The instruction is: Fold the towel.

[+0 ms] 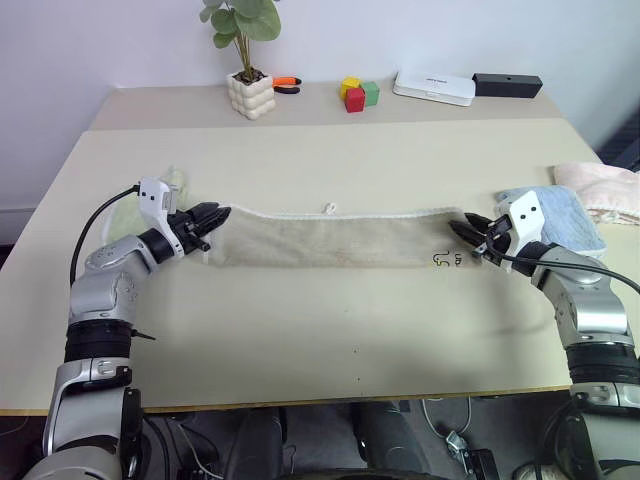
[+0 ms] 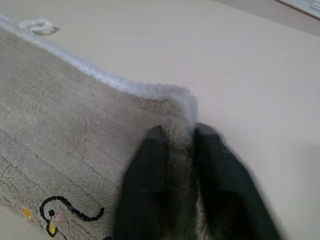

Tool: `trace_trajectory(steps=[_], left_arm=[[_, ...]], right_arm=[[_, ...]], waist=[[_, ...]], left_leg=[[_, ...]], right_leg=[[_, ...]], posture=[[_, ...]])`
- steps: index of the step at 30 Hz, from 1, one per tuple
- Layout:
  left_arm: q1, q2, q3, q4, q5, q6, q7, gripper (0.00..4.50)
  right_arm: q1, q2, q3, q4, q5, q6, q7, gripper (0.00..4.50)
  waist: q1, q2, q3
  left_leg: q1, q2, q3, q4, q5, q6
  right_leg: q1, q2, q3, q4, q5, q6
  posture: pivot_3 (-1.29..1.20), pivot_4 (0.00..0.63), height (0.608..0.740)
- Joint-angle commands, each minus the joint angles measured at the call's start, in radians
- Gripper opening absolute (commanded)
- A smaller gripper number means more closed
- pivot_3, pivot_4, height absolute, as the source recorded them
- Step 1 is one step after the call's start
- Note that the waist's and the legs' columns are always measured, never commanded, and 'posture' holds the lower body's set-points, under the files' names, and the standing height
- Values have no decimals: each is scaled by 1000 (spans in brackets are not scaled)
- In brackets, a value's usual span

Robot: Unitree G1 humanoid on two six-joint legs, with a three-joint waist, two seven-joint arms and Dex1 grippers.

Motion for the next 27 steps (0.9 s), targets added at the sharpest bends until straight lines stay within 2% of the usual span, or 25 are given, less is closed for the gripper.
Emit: trace_trajectory(steps=[1, 3, 4, 6, 7, 9, 14, 16, 20, 24, 27], left_arm=[[-29, 5, 25, -15, -4, -26, 11, 3559], [-31, 10, 37, -22, -14, -5, 22, 4481], [-31, 15, 44, -28, -28, 19, 22, 4500], [-24, 31, 48, -73, -69, 107, 0, 4196], [-25, 28, 54, -95, -81, 126, 11, 3771], [-30, 17, 71, -142, -113, 164, 38, 2749], [-43, -81, 104, -269, -183, 225, 169, 116], [-28, -122, 95, -311, -189, 237, 207, 0], [26, -210, 75, -317, -156, 213, 293, 0], [81, -245, 40, -303, -121, 214, 334, 0], [112, -247, 29, -246, -67, 174, 366, 0]], right_arm=[[-21, -4, -26, -1, -11, -22, -34, 2971], [-43, -6, -38, 20, -26, -31, -77, 3885], [-54, -6, -43, 32, -28, -31, -92, 4454], [-73, -2, -59, 34, 11, 2, -78, 4500], [-81, 3, -62, 21, 20, 17, -85, 4350], [-100, 16, -69, 1, 23, 32, -120, 3593], [-101, 117, -61, -125, 70, 104, -195, 1013], [-74, 162, -39, -171, 66, 128, -225, 23], [-1, 270, 16, -232, 15, 138, -326, 23], [24, 316, 37, -185, -70, 131, -449, 23], [34, 311, 8, -112, -118, 144, -543, 23]], waist=[[0, 0, 0], [0, 0, 0], [0, 0, 0], [-1, 0, 0], [-1, 0, 0], [0, 0, 0], [1, 0, 0], [1, 0, 0], [0, 0, -1], [1, 0, -1], [2, 0, -1]], left_leg=[[0, 0, 0, 0, 0, 0], [0, 0, 0, 0, 0, 0], [0, 0, 0, 0, 0, 0], [0, 0, 0, 0, 0, 0], [0, 0, 0, 0, 0, 0], [0, 0, 0, 0, 0, 0], [0, 0, -1, 0, 0, 0], [0, 0, -1, 0, 0, 0], [0, 0, -1, 0, 0, 0], [0, 0, -1, 0, 0, 0], [0, 0, -1, 0, 0, 0]], right_leg=[[0, 0, 0, 0, 0, 0], [0, 0, 0, 0, 0, 0], [0, 0, 0, 0, 0, 0], [0, 0, 0, 0, 0, 0], [0, 0, 0, 0, 0, 0], [0, 0, 0, 0, 0, 0], [0, 0, 0, 0, 0, 0], [0, 0, 0, 0, 0, 0], [0, 0, 0, 1, 0, 0], [0, 0, 0, 1, 0, 0], [0, 0, 0, 1, 0, 0]], posture=[[0, 150, 740], [0, 150, 740], [0, 150, 740], [0, 150, 740], [0, 150, 740], [0, 150, 740], [0, 150, 740], [0, 150, 740], [0, 150, 740], [0, 150, 740], [0, 150, 740]])
